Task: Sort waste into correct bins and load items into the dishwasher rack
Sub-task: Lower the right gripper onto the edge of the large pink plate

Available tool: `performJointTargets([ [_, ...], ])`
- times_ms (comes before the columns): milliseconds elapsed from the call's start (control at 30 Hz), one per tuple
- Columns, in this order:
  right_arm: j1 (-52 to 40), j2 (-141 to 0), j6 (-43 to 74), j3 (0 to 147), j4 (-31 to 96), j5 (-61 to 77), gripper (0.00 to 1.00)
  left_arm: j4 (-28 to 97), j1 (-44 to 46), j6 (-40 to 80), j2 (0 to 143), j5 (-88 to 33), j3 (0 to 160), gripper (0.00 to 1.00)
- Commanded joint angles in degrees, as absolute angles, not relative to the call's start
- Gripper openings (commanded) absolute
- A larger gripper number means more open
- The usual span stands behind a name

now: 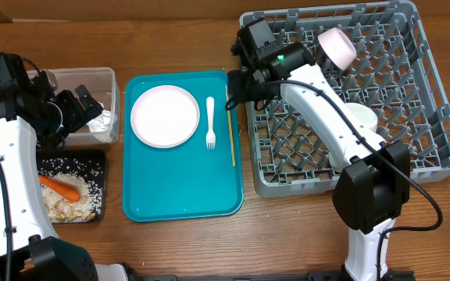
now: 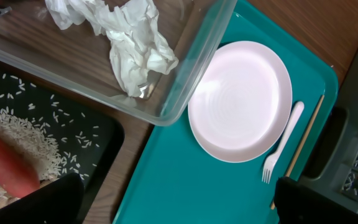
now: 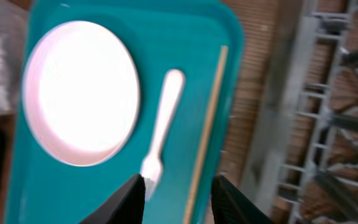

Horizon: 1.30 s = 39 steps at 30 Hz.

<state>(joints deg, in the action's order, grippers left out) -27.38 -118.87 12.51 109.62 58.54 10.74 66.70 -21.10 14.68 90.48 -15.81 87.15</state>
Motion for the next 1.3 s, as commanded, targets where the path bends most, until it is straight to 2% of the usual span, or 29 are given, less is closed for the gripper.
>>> performJointTargets([
  [0, -28.9, -117.6, 13.8, 111.2, 56.7, 15.7, 0.38, 66.8, -21.3, 15.0, 89.2, -16.1, 88.1, 1.00],
  [433, -34.7, -124.7, 13.8, 111.0, 50.5, 15.5, 0.38, 66.8, -21.3, 15.0, 89.2, -16.1, 88.1, 1.00],
  [833, -35.9, -132.5, 13.8, 111.0, 46.4, 15.5, 0.40, 66.8, -21.3, 15.0, 89.2, -16.1, 88.1, 1.00],
  [1267, -36.1, -133.7, 14.3, 110.8, 44.5, 14.5, 0.39, 66.8, -21.3, 15.0, 89.2, -16.1, 88.1, 1.00],
])
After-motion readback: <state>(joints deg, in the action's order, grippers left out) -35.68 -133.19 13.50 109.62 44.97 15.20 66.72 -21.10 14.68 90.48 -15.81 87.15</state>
